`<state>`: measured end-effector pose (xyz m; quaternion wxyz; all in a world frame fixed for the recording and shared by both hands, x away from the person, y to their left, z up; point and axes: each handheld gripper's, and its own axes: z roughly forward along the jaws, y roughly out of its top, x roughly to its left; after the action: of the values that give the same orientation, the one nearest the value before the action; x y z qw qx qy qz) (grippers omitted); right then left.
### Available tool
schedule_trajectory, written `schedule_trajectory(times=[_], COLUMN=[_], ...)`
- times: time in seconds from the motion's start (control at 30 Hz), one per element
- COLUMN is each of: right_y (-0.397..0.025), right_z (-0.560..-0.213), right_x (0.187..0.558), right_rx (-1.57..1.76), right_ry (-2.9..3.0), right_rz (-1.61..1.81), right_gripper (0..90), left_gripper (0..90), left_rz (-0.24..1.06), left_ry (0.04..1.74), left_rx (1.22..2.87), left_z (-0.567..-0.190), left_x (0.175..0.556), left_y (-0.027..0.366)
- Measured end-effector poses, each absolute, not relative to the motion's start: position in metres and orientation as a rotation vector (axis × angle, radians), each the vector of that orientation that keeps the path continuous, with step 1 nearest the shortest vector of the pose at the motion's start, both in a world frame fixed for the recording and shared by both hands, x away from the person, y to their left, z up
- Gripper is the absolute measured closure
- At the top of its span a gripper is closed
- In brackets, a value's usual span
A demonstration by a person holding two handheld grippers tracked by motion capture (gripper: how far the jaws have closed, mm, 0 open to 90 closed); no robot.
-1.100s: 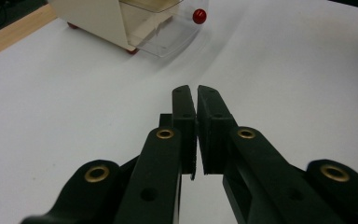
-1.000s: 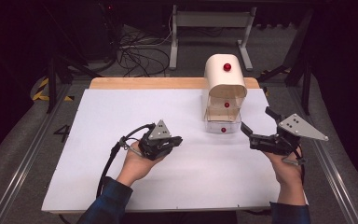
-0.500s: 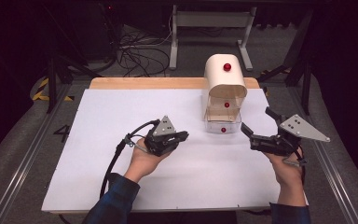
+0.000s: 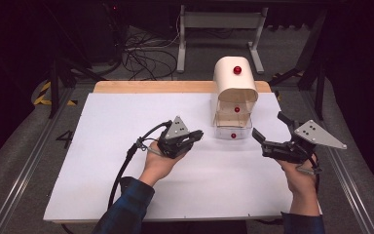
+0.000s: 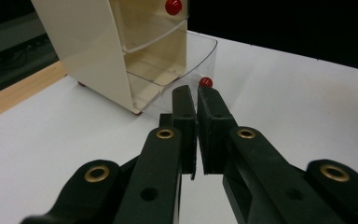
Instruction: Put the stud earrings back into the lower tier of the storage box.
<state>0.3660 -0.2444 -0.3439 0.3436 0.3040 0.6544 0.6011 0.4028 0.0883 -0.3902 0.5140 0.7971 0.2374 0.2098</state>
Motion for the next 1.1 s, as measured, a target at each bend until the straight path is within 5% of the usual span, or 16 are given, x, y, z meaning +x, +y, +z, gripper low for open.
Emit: schedule_trajectory(times=[1.1], right_y=[-0.251], right_z=[-0.342], right_x=[0.365], right_rx=[0.779], right_ry=[1.678], right_rz=[1.599], right_gripper=[3.4], left_gripper=[86.7], left_rz=[0.529], left_ry=[0.623], left_rx=[1.835], left_z=[-0.397], left_x=[0.428], left_y=[0.052])
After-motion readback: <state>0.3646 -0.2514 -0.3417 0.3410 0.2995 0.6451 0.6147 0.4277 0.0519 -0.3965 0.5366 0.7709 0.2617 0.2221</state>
